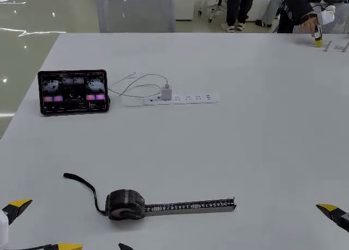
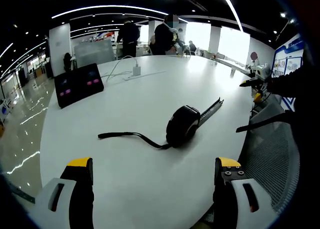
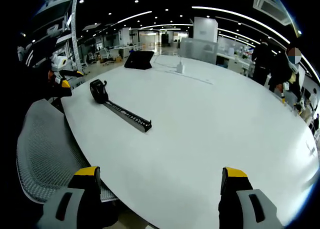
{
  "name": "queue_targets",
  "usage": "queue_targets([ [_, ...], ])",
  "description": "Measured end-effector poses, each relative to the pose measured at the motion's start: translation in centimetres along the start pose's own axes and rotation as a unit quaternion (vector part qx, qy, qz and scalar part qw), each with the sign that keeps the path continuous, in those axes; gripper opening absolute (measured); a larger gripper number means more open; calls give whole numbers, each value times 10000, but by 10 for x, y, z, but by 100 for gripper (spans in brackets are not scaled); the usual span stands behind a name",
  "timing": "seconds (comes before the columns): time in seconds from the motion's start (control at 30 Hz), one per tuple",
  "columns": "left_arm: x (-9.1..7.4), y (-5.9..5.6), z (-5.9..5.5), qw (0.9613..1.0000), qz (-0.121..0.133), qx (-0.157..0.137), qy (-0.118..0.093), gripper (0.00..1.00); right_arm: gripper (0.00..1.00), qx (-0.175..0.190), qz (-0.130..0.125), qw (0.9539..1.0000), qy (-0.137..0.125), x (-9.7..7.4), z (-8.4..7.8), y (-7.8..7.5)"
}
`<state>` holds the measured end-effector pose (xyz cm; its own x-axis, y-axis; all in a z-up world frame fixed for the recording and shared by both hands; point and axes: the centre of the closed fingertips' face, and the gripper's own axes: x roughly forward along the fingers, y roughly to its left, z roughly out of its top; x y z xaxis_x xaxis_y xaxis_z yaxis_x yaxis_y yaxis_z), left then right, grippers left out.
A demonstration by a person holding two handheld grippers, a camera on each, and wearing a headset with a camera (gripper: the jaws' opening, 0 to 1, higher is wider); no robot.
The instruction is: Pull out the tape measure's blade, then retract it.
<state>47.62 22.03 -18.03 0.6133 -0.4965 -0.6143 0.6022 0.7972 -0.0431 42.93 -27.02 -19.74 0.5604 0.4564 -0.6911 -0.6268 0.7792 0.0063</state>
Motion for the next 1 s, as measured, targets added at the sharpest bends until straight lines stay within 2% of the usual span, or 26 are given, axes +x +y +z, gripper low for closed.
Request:
queue_targets([
  [0.13, 2, 1, 5, 9999, 63, -159, -25, 99, 99, -59, 49, 10000, 33, 1, 5, 2],
  [0.27, 5, -2, 9, 9998, 47, -196, -22, 99, 99, -137, 110, 9998, 95, 5, 9, 5],
  [0.53, 13, -16, 23, 9993, -57, -357, -63, 99, 99, -315, 262, 9990, 173, 10, 19, 3],
  [0.63, 18, -17, 29, 9989, 90, -448, -95, 99, 99, -513, 352, 9976, 296, 12, 21, 4],
  [0.73, 24, -24, 40, 9976, 73, -630, -262, 99, 99, -672, 374, 9963, 384, 13, 24, 2],
  [0.83, 31, -30, 47, 9973, 107, -677, -256, 99, 99, -751, 394, 9956, 397, 16, 31, -3],
  [0.9, 35, -33, 53, 9967, 155, -720, -331, 99, 99, -809, 425, 9949, 423, 19, 35, -5],
  [1.0, 42, -40, 57, 9955, 156, -856, -372, 99, 99, -1052, 463, 9925, 423, 23, 42, -8],
])
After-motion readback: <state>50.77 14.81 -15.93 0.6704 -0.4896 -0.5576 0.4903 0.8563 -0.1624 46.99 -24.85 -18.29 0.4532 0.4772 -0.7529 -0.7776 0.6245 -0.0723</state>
